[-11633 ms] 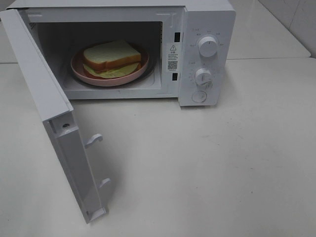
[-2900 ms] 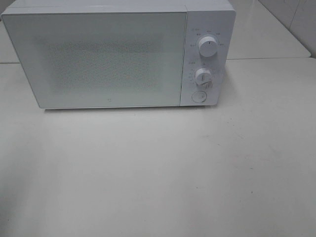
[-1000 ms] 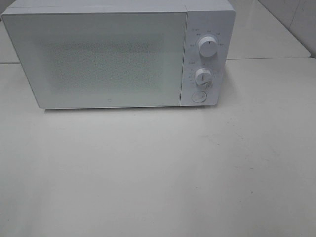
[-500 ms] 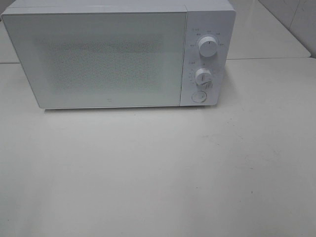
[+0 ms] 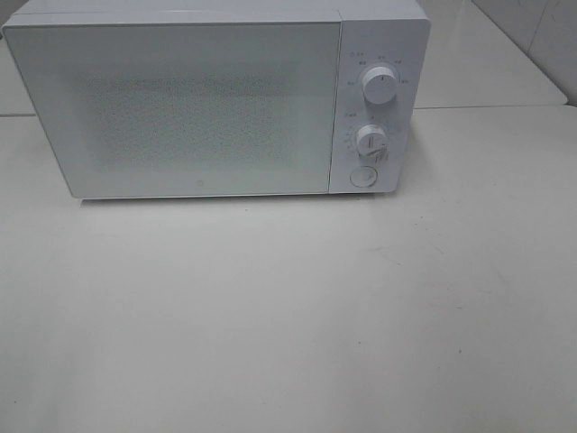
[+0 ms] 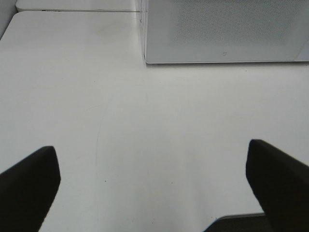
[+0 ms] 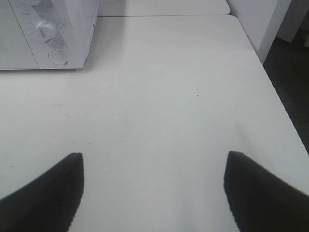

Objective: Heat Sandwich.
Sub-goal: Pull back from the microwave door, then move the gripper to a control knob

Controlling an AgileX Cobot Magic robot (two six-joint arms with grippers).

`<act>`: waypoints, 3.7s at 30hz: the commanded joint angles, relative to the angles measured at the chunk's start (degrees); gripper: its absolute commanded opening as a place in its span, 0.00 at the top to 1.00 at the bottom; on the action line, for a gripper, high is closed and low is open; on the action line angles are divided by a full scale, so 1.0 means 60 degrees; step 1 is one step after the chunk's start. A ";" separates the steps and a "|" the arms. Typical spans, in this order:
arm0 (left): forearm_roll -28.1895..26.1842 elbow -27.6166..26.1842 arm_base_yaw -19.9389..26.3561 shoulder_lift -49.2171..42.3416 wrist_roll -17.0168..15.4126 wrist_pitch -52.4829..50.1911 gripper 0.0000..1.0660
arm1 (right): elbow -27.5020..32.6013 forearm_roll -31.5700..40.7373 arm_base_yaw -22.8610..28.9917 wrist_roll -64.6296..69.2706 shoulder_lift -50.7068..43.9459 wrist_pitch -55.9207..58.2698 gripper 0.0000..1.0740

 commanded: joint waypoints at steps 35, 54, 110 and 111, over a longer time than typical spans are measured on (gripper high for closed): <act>-0.0076 0.0038 0.0029 -0.0210 -0.0038 -0.0124 0.08 | -0.0372 0.0019 -0.0029 -0.0048 0.3342 -0.4316 0.29; -0.0076 0.0038 0.0029 -0.0210 -0.0038 -0.0124 0.08 | -0.0372 0.0019 -0.0029 -0.0038 0.7114 -0.8241 0.29; -0.0076 0.0038 0.0029 -0.0210 -0.0029 -0.0124 0.08 | 0.0859 0.8862 0.5749 -0.4507 1.5890 -2.0493 0.30; -0.0076 0.0038 0.0029 -0.0210 -0.0029 -0.0124 0.08 | 0.0745 0.8862 0.5787 -0.4507 1.6005 -2.0493 0.30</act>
